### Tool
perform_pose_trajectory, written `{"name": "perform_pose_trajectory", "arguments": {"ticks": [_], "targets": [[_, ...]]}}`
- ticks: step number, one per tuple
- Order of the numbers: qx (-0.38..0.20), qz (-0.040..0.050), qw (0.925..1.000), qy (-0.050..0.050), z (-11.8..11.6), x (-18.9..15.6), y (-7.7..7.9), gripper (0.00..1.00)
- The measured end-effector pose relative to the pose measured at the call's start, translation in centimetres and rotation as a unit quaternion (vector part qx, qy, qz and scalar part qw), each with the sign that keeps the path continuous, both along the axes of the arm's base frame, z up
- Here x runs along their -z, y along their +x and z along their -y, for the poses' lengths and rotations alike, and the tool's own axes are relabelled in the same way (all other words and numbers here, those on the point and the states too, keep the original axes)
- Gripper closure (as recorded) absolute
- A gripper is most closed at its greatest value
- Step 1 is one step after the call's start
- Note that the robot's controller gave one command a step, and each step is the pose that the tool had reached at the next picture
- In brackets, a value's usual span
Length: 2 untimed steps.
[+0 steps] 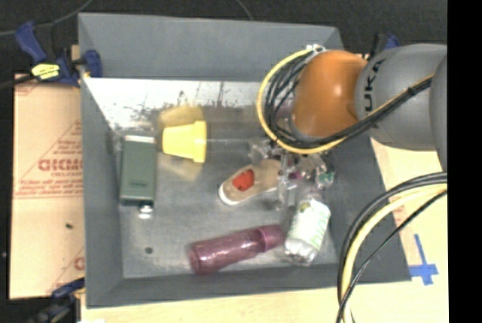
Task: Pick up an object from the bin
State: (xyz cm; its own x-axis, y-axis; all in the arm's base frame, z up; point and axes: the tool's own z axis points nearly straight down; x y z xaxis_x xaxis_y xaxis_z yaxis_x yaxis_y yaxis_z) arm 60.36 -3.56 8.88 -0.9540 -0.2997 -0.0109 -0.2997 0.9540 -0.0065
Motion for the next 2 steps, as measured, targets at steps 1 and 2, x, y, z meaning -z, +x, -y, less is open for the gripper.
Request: {"name": "perform_pose_trajectory", "arguments": {"ticks": [1, 2], "targets": [[0.03, -0.0003, 0.9996, 0.001, -0.8, 1.0, 0.3, 0.0], [0.084, 0.0011, 0.9964, 0.001, -4.6, 1.7, -0.1, 1.0]]}}
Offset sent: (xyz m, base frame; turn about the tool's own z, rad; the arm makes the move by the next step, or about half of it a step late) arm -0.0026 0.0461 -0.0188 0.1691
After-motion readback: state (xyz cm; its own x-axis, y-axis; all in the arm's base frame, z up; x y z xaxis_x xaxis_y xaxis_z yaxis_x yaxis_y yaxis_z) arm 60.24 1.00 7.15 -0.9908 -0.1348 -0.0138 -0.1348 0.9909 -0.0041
